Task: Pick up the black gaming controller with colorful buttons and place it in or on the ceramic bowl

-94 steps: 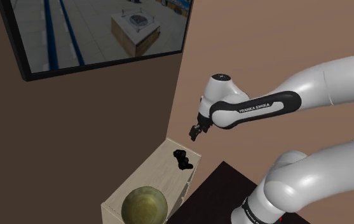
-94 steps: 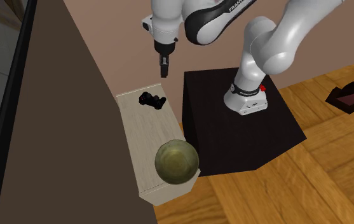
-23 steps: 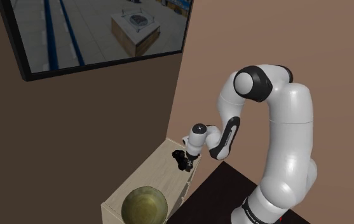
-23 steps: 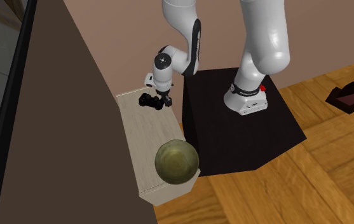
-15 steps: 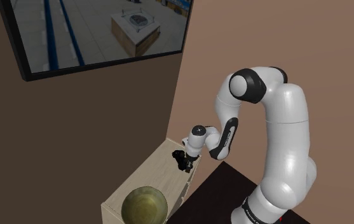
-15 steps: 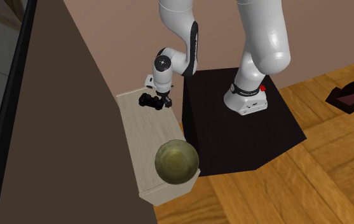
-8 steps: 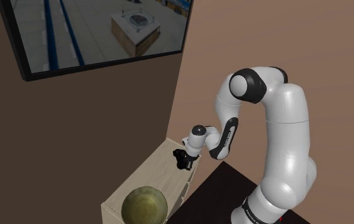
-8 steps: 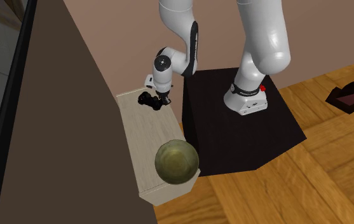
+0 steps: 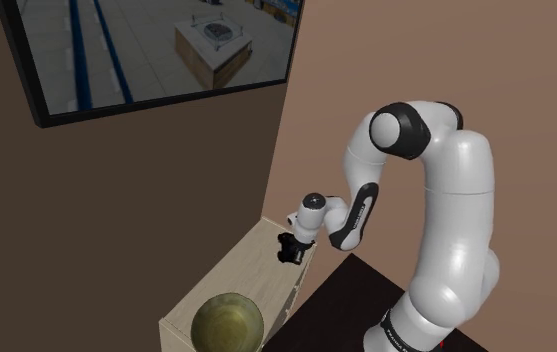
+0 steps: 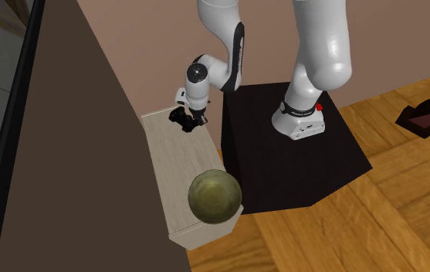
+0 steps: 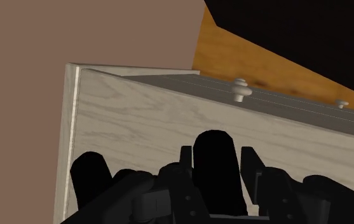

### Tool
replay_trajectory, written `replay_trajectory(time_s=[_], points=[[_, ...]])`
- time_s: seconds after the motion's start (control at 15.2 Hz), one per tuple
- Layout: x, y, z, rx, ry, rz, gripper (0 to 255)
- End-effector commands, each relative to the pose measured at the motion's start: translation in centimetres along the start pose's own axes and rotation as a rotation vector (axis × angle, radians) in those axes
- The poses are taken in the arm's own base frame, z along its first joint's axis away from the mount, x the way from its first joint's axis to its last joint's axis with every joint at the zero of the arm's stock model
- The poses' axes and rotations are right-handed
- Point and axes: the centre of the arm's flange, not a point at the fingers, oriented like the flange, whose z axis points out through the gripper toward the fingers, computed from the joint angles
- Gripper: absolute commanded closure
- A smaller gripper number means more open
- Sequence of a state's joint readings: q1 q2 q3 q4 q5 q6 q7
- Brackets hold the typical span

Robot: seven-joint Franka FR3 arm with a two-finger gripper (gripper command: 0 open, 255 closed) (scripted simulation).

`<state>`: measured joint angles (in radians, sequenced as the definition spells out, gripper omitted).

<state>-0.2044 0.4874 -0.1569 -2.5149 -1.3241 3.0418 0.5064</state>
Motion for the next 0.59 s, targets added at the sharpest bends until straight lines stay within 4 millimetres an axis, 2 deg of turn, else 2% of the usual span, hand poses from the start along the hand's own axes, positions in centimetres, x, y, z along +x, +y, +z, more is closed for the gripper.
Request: replay_trajectory(time_s=[0.0,0.53], points=[[-0.1,0.2,-1.0,0.000,-0.001,0.000,255],[-0.2,1.0,-5.1,0.000,-0.001,0.000,255]])
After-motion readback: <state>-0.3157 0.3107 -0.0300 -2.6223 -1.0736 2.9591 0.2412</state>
